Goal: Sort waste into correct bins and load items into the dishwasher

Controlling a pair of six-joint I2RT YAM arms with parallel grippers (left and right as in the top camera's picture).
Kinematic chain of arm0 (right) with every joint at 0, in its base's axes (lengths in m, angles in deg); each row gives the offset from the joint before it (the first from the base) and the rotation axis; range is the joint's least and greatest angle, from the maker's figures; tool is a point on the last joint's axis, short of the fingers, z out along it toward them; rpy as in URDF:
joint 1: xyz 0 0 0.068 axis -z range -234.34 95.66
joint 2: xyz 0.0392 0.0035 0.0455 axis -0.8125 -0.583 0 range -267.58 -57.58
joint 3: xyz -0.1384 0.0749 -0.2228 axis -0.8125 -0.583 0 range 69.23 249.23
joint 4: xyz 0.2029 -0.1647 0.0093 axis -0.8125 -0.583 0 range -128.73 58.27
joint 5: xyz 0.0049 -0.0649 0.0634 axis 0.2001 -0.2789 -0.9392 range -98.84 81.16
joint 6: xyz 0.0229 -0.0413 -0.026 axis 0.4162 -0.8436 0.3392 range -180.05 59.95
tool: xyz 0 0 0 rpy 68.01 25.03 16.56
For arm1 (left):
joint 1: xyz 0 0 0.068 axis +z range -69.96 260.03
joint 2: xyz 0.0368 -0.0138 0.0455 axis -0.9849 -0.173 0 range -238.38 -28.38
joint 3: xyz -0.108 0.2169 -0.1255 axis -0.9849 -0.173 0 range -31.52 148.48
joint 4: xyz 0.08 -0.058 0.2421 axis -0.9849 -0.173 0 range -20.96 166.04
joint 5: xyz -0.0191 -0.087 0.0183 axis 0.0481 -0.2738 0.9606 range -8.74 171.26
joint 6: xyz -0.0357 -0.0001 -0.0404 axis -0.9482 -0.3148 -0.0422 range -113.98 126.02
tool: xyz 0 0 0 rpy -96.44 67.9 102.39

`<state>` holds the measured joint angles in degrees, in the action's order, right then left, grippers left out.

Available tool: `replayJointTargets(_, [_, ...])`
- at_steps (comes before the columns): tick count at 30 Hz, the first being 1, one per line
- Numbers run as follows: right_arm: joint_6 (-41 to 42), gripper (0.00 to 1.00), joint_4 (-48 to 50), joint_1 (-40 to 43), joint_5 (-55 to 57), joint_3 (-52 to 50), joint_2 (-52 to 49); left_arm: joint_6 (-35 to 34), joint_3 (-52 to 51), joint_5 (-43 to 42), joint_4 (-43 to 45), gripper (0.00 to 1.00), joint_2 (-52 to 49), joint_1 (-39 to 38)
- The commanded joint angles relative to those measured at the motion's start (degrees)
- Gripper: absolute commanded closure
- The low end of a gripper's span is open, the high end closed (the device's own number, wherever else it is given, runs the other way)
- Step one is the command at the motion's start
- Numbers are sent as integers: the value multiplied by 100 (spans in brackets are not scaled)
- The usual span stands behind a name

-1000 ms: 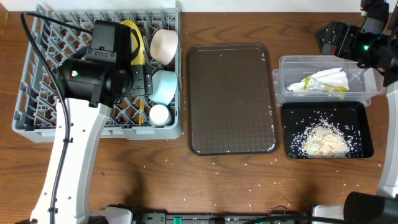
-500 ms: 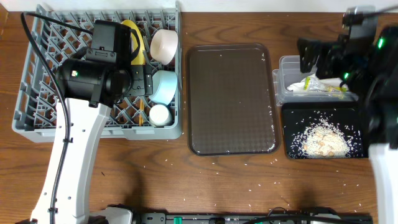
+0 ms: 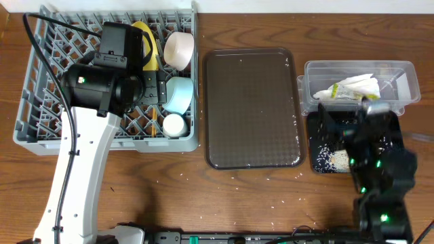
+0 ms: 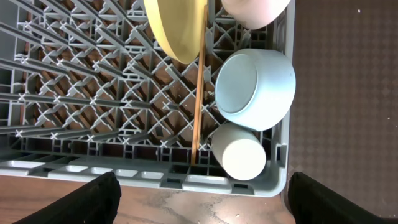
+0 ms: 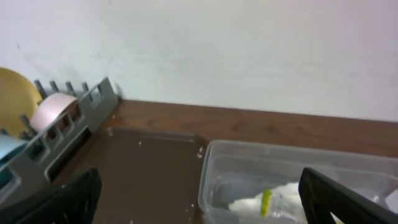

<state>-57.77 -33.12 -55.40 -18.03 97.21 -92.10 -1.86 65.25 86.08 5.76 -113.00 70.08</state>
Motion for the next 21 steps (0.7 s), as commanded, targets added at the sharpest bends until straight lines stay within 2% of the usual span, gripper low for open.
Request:
replayJointTargets(1, [-68, 1, 330, -90, 144, -748, 605, -33, 9, 9, -17, 14, 39, 24])
replayJointTargets(10, [-66, 1, 1023, -481, 533, -2210, 1985, -33, 9, 9, -17, 14, 39, 24])
replayJointTargets(21, [-61, 1, 767, -498, 413, -2767, 2916, -33, 9, 9, -17, 14, 39, 24])
